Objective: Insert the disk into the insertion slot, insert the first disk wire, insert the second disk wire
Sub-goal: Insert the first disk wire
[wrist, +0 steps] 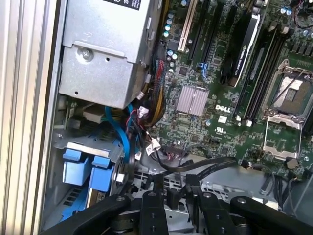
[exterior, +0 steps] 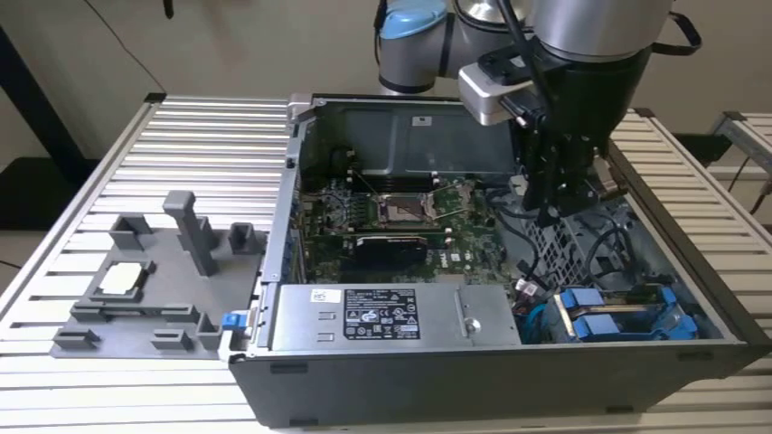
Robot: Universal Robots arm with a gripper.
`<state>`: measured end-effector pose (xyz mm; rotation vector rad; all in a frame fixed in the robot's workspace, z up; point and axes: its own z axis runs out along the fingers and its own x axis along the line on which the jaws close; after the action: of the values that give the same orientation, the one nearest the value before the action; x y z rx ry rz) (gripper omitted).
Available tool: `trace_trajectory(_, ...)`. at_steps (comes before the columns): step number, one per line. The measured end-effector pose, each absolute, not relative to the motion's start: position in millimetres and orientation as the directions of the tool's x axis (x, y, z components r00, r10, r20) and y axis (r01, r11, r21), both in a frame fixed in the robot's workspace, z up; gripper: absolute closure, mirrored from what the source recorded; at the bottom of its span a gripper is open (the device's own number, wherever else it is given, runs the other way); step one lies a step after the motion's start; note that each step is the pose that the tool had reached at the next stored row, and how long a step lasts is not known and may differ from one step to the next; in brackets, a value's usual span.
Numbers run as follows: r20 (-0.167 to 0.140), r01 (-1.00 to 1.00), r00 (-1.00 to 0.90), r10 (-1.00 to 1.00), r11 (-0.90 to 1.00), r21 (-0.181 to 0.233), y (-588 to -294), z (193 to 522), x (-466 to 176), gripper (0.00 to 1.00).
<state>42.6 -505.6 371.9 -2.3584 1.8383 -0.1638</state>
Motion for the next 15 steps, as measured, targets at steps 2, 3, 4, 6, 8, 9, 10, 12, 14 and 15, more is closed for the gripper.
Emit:
trace_trajectory(2,-0.011,-0.953,0.245,-0.969,-0.239,-0.187,-506.9,371.3,42.7,0.68)
trace_trajectory(3,-0.017,-0.952,0.246,-0.969,-0.238,-0.19,-507.3,371.2,43.0,0.68)
trace_trajectory(4,-0.022,-0.952,0.246,-0.969,-0.237,-0.193,-507.6,371.0,43.2,0.68)
trace_trajectory(6,-0.035,-0.952,0.246,-0.969,-0.235,-0.198,-508.1,370.9,43.8,0.68)
trace_trajectory(8,-0.049,-0.951,0.246,-0.968,-0.232,-0.202,-508.8,370.8,44.8,0.68)
trace_trajectory(9,-0.054,-0.951,0.246,-0.968,-0.231,-0.204,-509.7,370.6,45.0,0.68)
trace_trajectory(10,-0.056,-0.951,0.246,-0.968,-0.23,-0.204,-510.7,370.3,45.1,0.68)
trace_trajectory(12,-0.057,-0.952,0.246,-0.968,-0.23,-0.204,-513.0,369.8,45.0,0.68)
trace_trajectory(14,-0.057,-0.952,0.246,-0.968,-0.23,-0.204,-514.3,369.2,45.0,0.7)
trace_trajectory(15,-0.057,-0.952,0.246,-0.968,-0.23,-0.204,-514.9,368.8,45.0,0.76)
